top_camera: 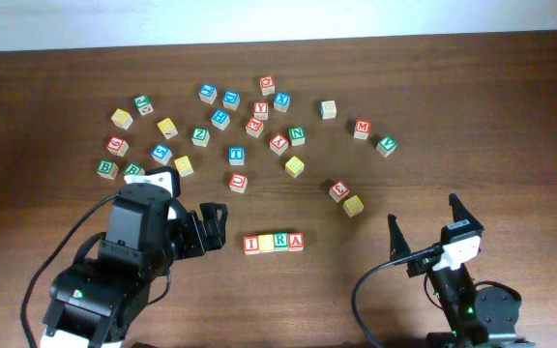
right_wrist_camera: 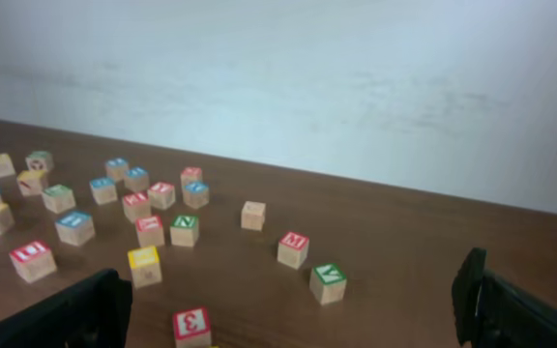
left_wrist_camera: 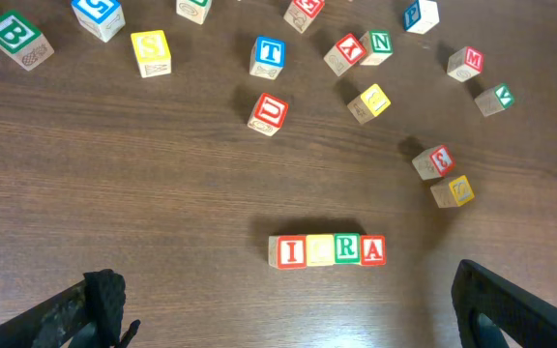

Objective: Spell out ICRA

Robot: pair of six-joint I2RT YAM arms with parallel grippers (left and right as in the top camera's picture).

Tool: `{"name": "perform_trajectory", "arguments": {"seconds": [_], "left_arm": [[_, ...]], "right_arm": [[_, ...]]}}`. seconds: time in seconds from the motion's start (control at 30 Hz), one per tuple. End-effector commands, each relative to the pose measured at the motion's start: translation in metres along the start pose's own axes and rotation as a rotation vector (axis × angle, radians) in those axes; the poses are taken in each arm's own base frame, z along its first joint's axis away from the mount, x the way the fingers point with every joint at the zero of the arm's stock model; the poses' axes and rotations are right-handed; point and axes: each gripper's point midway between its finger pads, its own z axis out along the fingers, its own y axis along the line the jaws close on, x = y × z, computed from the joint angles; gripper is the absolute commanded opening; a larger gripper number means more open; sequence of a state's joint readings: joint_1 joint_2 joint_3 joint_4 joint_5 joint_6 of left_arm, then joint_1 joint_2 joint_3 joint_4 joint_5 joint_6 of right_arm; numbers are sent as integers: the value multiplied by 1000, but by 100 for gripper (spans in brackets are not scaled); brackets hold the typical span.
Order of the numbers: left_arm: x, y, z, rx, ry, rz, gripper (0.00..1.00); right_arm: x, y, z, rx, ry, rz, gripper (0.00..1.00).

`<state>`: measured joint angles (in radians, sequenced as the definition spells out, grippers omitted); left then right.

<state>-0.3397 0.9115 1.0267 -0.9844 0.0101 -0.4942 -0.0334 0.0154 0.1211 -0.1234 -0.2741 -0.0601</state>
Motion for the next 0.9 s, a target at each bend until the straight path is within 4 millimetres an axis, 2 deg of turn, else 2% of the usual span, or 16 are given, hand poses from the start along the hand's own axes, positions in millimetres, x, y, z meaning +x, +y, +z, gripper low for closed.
{"name": "perform_trajectory", "arguments": {"seconds": [0.0,0.1,0.2,0.3,0.37,0.87], "left_arm": [[-4,0,-3,-5,-17,1,99],[-4,0,-3,-5,-17,1,99],[-4,0,-3,-5,-17,1,100],[-4,0,-3,-5,-17,1,99],[-4,0,-3,-5,-17,1,99],[-4,0,-3,-5,-17,1,99]], "right_arm": [[9,-5,4,25,-33,-20,98],[15,-9,7,45,-52,-19,98],[18,-21,6,116,-39,13,98],[42,-22,6,127,57,34,98],[45,-25,6,145,70,36,98],[45,-34,4,212,68,62,98]]}}
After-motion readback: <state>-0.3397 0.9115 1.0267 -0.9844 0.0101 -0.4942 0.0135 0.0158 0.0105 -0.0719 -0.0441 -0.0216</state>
